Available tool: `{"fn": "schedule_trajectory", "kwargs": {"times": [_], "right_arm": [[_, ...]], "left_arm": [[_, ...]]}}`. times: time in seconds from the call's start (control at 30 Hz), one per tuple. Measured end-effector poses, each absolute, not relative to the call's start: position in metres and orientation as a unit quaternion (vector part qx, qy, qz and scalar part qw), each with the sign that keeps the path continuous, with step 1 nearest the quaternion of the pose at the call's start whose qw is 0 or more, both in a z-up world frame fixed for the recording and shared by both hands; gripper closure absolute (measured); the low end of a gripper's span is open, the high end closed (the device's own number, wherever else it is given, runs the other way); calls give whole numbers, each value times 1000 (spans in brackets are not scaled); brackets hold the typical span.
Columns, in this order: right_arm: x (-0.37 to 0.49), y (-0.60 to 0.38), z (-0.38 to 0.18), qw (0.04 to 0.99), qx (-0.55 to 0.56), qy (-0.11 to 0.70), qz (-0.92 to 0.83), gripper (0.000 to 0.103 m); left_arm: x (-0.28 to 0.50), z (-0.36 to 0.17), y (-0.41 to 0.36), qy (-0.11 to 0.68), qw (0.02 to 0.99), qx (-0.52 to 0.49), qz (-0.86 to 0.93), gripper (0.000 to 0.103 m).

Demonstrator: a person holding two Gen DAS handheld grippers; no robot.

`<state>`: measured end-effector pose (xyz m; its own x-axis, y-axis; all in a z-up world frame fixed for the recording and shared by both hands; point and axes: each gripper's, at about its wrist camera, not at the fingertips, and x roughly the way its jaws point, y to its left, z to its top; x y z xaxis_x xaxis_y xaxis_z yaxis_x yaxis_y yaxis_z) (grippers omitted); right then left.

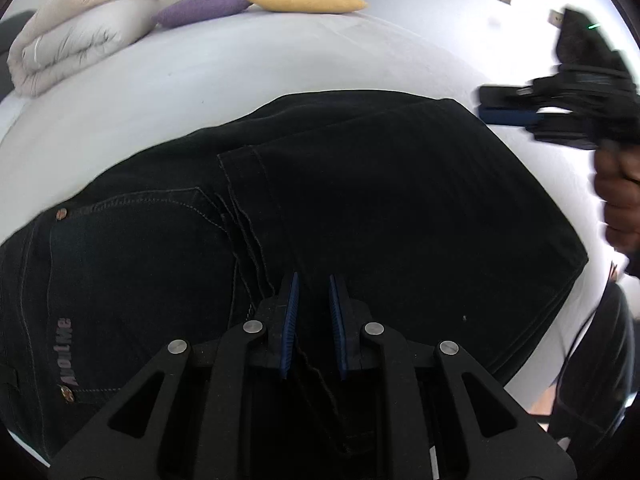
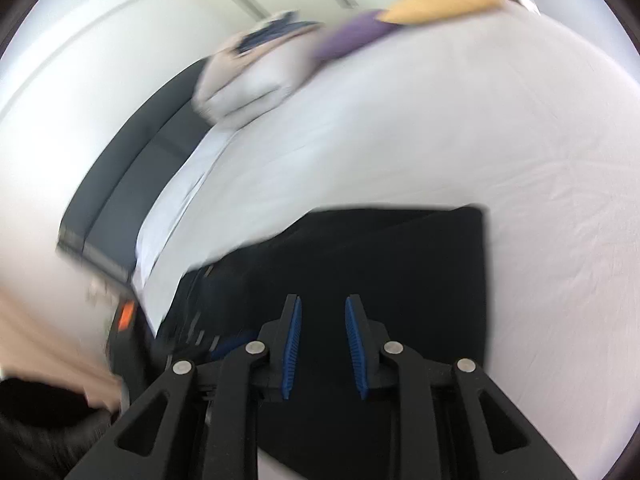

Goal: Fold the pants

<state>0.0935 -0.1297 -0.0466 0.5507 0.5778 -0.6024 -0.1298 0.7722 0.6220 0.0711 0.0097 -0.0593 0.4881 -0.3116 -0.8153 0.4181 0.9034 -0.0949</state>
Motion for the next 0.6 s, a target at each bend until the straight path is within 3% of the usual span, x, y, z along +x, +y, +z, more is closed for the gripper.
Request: {"fn": "schedule_trajectory", "kwargs": {"times": [0.07, 0.13, 0.4, 0.6], "right_arm": [[109, -133, -77, 824, 284, 450, 195, 77], [111, -137, -105, 808, 291, 480, 176, 101], [23, -143, -129, 799, 282, 488, 210, 102], [-43, -138, -123, 802, 272, 491, 203, 101]], "left_arm": [[73, -58, 14, 466, 857, 59, -213, 88], [68, -54, 33, 466, 857, 61, -213, 88], [51, -59, -8, 458, 863, 66, -202, 88], [51, -73, 7, 457, 864, 59, -203, 88]]}}
